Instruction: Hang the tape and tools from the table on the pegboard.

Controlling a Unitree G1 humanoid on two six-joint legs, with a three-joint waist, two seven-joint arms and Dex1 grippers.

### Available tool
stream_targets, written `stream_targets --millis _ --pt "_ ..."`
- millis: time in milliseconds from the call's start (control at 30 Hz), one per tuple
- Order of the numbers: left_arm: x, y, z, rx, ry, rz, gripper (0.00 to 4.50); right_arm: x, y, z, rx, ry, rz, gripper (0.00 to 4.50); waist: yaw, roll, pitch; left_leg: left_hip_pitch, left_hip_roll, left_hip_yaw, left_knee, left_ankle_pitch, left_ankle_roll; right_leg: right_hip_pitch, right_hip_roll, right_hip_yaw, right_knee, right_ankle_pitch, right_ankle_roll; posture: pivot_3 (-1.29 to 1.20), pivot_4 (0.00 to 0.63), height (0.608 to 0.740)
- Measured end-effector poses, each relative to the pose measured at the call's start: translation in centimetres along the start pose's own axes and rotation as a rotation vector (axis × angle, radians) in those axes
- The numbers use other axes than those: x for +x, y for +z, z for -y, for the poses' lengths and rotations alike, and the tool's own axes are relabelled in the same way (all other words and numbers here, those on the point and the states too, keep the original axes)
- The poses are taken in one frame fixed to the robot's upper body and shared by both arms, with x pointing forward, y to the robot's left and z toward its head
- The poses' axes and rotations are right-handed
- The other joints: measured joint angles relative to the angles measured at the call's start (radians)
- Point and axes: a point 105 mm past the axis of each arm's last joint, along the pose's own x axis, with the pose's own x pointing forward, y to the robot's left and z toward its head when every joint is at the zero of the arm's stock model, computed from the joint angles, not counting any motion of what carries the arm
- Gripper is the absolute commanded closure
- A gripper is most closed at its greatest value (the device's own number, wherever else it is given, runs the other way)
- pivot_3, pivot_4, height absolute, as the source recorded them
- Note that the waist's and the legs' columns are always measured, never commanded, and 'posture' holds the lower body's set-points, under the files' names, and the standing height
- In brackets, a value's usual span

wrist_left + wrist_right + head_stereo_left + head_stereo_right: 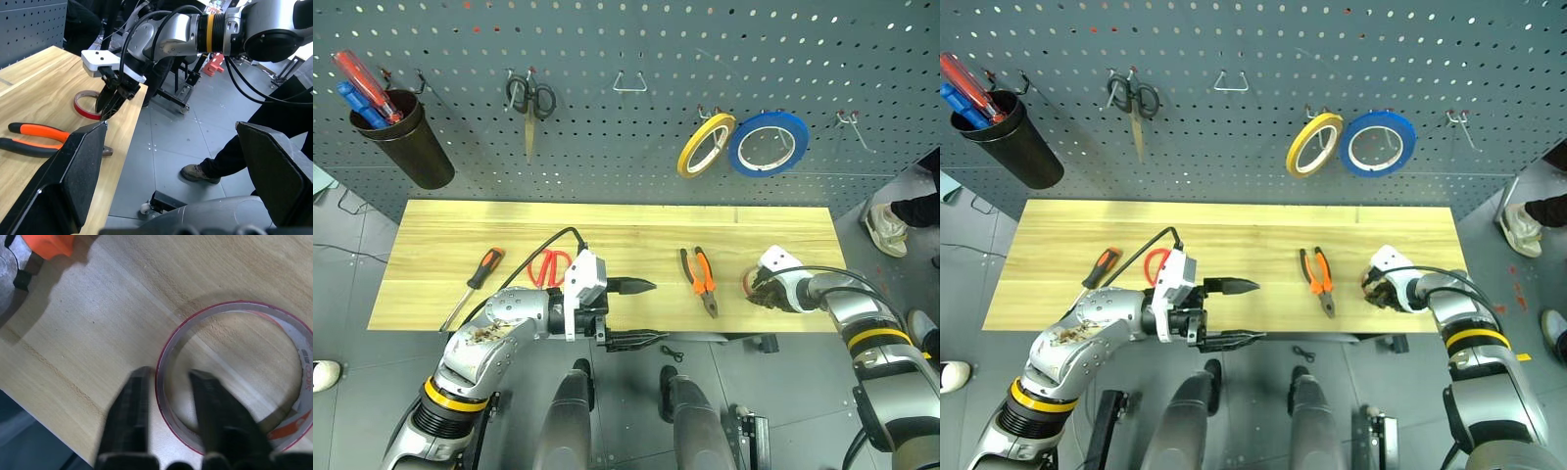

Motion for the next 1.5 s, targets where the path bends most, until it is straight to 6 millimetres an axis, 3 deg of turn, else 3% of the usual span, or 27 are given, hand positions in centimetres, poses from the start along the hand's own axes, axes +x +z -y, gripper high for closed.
stream_targets --millis 200,300,333,467,533,633,767,933,1100,1333,1500 --pt "0.9 0.9 0.0 0.019 -0.025 0.033 0.00 -1.0 -1.7 -0.5 -0.053 -0.050 0.015 4.45 0.007 0.000 0.000 -0.001 -0.002 -0.001 0.000 0.001 -0.001 0.000 -0.001 0.000 0.000 0.001 0.004 0.06 0.364 0.740" --pt "1.6 1.5 -0.1 0.013 -0.048 0.055 0.00 -3.6 -2.6 -0.3 -0.140 -0.191 0.025 4.45 0.006 0.005 -0.003 -0.006 -0.008 -0.003 0.001 0.001 -0.002 -0.002 -0.005 0.001 0.000 0.001 0.010 0.01 0.333 0.740" --pt "2.1 2.2 -0.4 0.002 -0.060 0.075 0.00 -5.3 -1.9 0.3 -0.179 -0.294 0.054 4.45 0.004 0.008 -0.004 -0.009 -0.009 -0.003 0.003 0.002 -0.003 -0.003 -0.006 0.002 -0.001 0.002 0.012 0.00 0.326 0.740" --pt "4.0 6.1 -1.8 -0.040 -0.083 0.227 0.00 -12.8 4.7 2.7 -0.355 -0.697 0.273 4.45 -0.023 0.009 -0.010 -0.012 -0.009 -0.004 0.014 0.002 -0.003 0.000 -0.006 0.002 -0.002 0.006 0.017 -0.03 0.305 0.740" --pt "4.8 7.2 -2.4 -0.075 -0.087 0.291 0.00 -14.7 6.8 3.1 -0.426 -0.794 0.341 4.45 -0.035 0.005 -0.020 -0.012 -0.009 -0.004 0.015 0.002 -0.003 0.001 -0.006 0.002 -0.002 0.006 0.017 -0.04 0.301 0.740" --pt "5.6 7.7 -3.3 -0.106 -0.067 0.329 0.00 -15.4 8.3 4.0 -0.426 -0.844 0.398 4.45 -0.050 0.003 -0.026 -0.012 -0.010 -0.004 0.016 0.002 -0.003 0.001 -0.006 0.003 -0.002 0.007 0.015 -0.04 0.296 0.740" --pt "6.2 7.6 -3.9 -0.127 -0.059 0.343 0.00 -14.6 9.4 6.1 -0.334 -0.833 0.453 4.45 -0.063 0.003 -0.026 -0.012 -0.010 -0.005 0.015 0.002 -0.002 0.001 -0.005 0.003 -0.002 0.009 0.015 -0.02 0.291 0.740" --pt "6.1 7.7 -4.0 -0.113 -0.066 0.336 0.00 -14.0 12.5 7.9 -0.338 -0.805 0.535 4.45 -0.076 0.003 -0.026 -0.012 -0.010 -0.005 0.014 0.002 -0.002 0.001 -0.005 0.004 -0.002 0.009 0.014 0.00 0.294 0.740" --pt "5.7 7.9 -4.3 -0.098 -0.053 0.337 0.00 -12.4 12.9 8.6 -0.266 -0.745 0.556 4.45 -0.072 0.003 -0.026 -0.012 -0.010 -0.005 0.014 0.002 -0.002 0.001 -0.005 0.004 -0.002 0.010 0.013 0.02 0.296 0.740" --pt "6.2 9.1 -4.6 -0.099 -0.009 0.417 0.00 -10.9 11.4 9.9 -0.163 -0.723 0.522 1.97 -0.058 0.003 -0.026 -0.012 -0.010 -0.005 0.015 0.003 -0.002 0.001 -0.005 0.004 -0.002 0.012 0.011 0.03 0.301 0.740" --pt "5.5 8.1 -4.3 -0.094 0.004 0.382 0.00 -10.0 8.9 8.0 -0.166 -0.689 0.490 0.24 -0.049 0.003 -0.026 -0.012 -0.010 -0.006 0.014 0.003 -0.002 0.001 -0.005 0.004 0.000 0.012 0.010 0.02 0.315 0.740"
